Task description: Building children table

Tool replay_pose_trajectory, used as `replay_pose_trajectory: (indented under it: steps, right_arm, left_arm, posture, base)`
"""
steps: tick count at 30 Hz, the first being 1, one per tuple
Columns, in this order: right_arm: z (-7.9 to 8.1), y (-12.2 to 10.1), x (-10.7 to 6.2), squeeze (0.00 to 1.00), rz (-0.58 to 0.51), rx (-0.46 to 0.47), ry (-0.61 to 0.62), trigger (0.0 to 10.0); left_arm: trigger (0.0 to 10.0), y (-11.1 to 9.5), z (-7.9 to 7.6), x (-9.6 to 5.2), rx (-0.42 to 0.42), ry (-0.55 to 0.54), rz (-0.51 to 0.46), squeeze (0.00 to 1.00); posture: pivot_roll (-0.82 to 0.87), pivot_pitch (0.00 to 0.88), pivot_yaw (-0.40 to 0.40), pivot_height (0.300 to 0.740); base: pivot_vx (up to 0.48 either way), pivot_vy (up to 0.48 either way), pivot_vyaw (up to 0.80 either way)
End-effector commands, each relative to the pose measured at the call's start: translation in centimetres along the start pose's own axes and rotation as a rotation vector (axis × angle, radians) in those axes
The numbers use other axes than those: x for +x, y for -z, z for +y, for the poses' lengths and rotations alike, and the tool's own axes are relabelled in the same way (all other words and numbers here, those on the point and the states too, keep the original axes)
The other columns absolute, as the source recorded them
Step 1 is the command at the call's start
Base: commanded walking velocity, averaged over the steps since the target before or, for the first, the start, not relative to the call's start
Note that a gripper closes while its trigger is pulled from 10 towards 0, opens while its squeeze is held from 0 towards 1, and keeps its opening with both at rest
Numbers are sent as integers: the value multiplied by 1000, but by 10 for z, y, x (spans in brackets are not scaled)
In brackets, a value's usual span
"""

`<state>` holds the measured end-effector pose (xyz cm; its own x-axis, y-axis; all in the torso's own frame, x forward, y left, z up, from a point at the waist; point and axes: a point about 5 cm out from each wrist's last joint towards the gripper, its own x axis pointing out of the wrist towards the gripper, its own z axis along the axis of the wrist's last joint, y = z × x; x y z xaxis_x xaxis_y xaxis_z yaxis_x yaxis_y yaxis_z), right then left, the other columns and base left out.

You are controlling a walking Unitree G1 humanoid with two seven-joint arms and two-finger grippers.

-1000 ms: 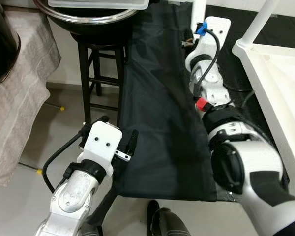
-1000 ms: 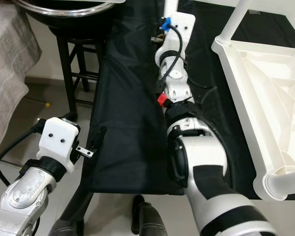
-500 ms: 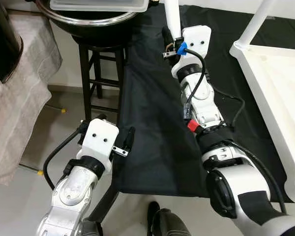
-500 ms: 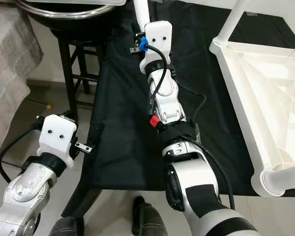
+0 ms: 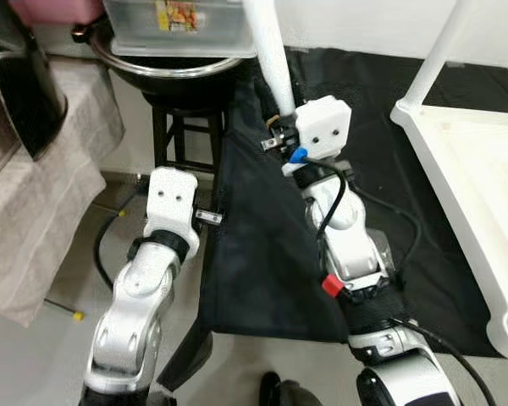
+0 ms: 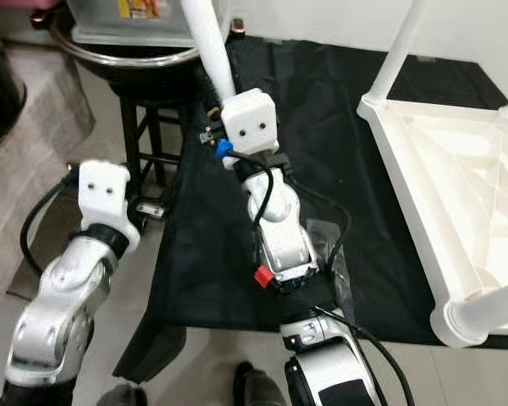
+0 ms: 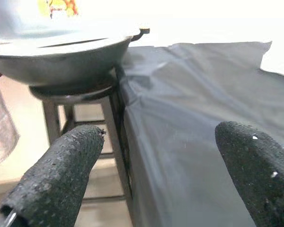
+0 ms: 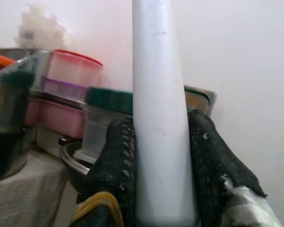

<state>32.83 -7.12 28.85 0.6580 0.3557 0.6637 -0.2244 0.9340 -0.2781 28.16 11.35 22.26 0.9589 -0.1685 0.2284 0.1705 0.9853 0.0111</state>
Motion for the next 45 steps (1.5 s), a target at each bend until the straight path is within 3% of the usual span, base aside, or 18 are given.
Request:
replay_pose_trajectory:
  steps: [1,3,7,9,12,14,18,20,23,24,26,29,35,38,45]
  right_arm:
    - [-2,-6,-4,0,-6,-6,15,0]
    - [-3,-7,-6,0,1,-5,19,0]
    - [1,-11,-12,0,20,-13,16,0]
    - [1,-11,-12,0,20,-13,16,0]
    - [3,-11,-16,0,33,-6,10,0]
    - [3,-11,-16,0,33,-6,10,0]
    - [7,-6,-26,0,63,12,-29,0]
    - [7,-6,-26,0,63,12,-29,0]
    - [7,-5,-30,0,77,18,-38,0]
    - [6,-5,-32,0,89,26,-45,0]
    - [6,-5,-32,0,89,26,-45,0]
    - [10,-5,-40,0,113,50,-75,0]
    - [13,-6,-43,0,126,77,-91,0]
    - [19,-7,-49,0,149,131,-120,0]
    - [27,-8,-56,0,181,184,-168,0]
  left_arm:
    - [10000,5,3,3,-54,-17,12,0]
    - [10000,5,4,5,-69,-22,10,0]
    - [10000,2,11,26,-329,-10,-23,0]
    - [10000,2,11,26,-329,-10,-23,0]
    - [10000,3,27,32,-471,-5,-35,0]
    - [10000,3,27,32,-471,-5,-35,0]
    - [10000,7,54,31,-582,-47,-52,0]
    - [10000,7,54,31,-582,-47,-52,0]
    - [10000,8,67,31,-614,-76,-59,0]
    - [10000,8,78,30,-663,-90,-80,0]
    - [10000,8,78,30,-663,-90,-80,0]
    - [10000,2,107,24,-783,-91,-156,0]
    - [10000,-2,116,23,-784,-76,-169,0]
    - [10000,-13,120,23,-835,36,-210,0]
    - [10000,-30,115,27,-852,223,-254,0]
  posture:
    - [110,137,-52,740]
    - [110,137,-52,740]
    - [105,154,-45,740]
    - [105,154,-45,740]
    - [109,169,-42,740]
    - [109,169,-42,740]
    - [108,173,-44,740]
    - [108,173,-44,740]
    - [109,176,-46,740]
    - [105,177,-48,740]
    - [105,177,-48,740]
    - [104,178,-50,740]
    - [105,178,-52,740]
    - [107,181,-55,740]
    - [101,181,-55,740]
  base:
    - [0,0,0]
    - [0,0,0]
    - [0,0,0]
    - [0,0,0]
    - [0,0,0]
    - [0,0,0]
    - [0,0,0]
    - [0,0,0]
    - [0,0,0]
    - [0,0,0]
    - [0,0,0]
    - [0,0,0]
    - [0,0,0]
    - [0,0,0]
    - [0,0,0]
